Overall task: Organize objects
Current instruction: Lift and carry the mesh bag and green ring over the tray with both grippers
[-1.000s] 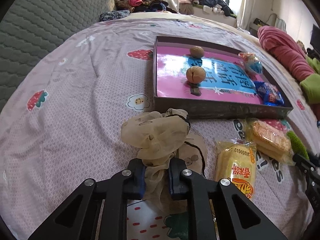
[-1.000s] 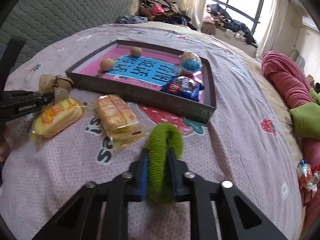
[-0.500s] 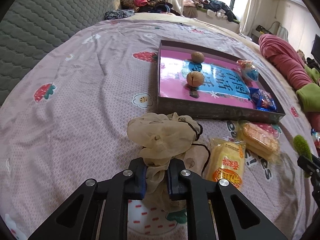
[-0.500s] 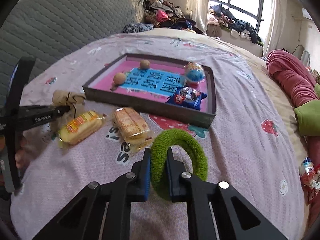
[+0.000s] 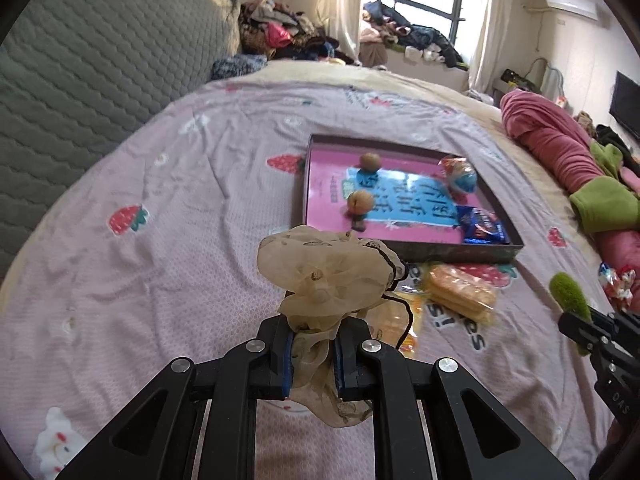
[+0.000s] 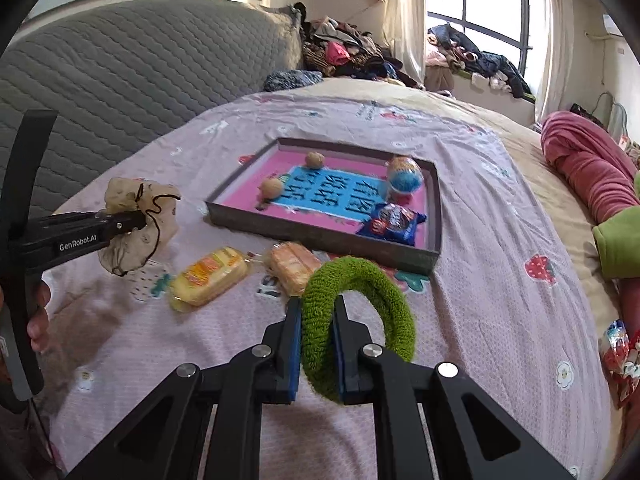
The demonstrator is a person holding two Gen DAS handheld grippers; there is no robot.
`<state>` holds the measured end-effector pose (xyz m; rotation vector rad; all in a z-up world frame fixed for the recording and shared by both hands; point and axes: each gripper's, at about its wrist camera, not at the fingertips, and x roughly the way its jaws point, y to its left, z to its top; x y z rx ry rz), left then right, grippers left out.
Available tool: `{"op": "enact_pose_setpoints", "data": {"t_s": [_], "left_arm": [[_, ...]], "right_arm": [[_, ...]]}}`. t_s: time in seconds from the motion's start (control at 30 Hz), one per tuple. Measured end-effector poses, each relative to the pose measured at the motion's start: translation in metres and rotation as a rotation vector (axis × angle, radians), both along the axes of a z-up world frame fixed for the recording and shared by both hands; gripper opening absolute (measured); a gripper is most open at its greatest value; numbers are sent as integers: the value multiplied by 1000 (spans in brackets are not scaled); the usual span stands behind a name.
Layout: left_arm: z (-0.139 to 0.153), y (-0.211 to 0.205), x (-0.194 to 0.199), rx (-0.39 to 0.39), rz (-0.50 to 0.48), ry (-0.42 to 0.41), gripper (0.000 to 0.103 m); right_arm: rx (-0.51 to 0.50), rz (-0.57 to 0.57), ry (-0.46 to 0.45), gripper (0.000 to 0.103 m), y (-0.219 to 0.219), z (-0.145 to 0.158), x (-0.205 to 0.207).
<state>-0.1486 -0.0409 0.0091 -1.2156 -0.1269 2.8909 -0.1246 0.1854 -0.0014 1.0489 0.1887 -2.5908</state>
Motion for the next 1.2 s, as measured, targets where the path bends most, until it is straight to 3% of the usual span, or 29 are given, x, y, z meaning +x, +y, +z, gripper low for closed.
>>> {"op": "enact_pose_setpoints", "data": {"t_s": [0.63,1.2], "left_arm": [[46,41,51,-4,-83,58,15],[77,48,73,-5,-74,89,15]], "right_arm": [[-49,47,115,13,-9,54,39],[-66,34,182,13,-16,88,64]]}}
